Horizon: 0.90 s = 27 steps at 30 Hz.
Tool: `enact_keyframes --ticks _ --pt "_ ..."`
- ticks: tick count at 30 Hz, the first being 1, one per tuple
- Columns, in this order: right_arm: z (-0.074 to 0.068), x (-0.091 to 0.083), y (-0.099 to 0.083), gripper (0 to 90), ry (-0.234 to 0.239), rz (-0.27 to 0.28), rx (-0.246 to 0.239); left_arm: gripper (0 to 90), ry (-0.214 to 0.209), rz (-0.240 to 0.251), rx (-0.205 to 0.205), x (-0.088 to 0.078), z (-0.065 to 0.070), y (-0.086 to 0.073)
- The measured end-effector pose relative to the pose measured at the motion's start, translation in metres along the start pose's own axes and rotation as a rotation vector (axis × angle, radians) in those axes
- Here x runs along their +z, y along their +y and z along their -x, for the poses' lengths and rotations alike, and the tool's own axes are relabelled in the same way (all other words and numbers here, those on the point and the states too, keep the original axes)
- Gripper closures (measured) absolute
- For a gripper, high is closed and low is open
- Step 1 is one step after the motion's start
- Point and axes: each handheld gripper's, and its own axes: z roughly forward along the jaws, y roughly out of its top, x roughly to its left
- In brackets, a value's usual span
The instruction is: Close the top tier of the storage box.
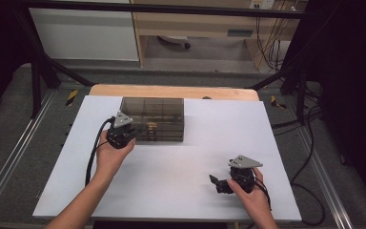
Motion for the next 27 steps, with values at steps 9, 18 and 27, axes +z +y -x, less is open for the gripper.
enact_keyframes --ticks 9,18,27 --pt "-0.003 0.001 0.002 2.7 0.003 0.000 -0.013 68.0 -0.082 0.000 0.009 -0.006 0.010 0.001" --pt "-0.002 0.000 0.001 2.7 -0.002 0.003 -0.004 36.3 -0.146 0.053 0.025 -0.008 0.024 0.006" --pt "-0.002 0.000 0.002 2.8 -0.001 -0.001 -0.008 11.3 -0.148 0.082 0.056 -0.017 0.039 0.018"
